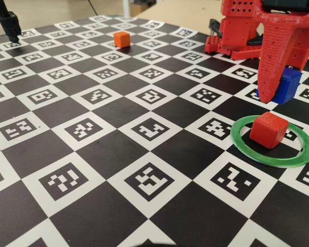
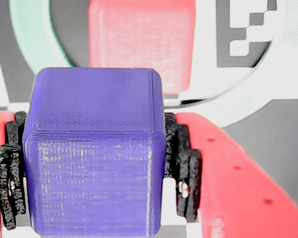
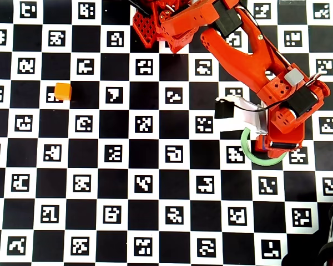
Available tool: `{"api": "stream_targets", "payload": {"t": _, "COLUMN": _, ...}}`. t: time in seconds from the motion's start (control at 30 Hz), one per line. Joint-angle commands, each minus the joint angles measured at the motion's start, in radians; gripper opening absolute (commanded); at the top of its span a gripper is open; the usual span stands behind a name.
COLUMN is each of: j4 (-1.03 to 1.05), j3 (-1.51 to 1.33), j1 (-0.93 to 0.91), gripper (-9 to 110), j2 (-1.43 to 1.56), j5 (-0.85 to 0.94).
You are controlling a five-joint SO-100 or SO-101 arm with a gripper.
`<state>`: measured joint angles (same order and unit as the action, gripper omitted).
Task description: Grab the red cube then put it in the green circle then put the blue cube on top and finally the orange cube on top
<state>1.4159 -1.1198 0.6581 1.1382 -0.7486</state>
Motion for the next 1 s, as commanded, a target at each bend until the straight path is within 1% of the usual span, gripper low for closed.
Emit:
{"api": "stream_targets", "payload": {"t": 0.0, "j4": -0.023, "j3": -0.008, "j1": 0.008, "gripper": -3, "j2": 0.026, "j5": -0.009}}
{"api": "stream_targets", "payload": {"t": 0.4, "j4": -0.091, "j3": -0.074, "j1": 0.018, "gripper": -3, "j2": 0.005, "j5": -0.021}}
{"api": "stream_targets", "payload": {"t": 0.97, "j4": -0.103, "j3": -0.094, "j1": 0.038, "gripper": -3, "j2": -0.009, "j5": -0.015}}
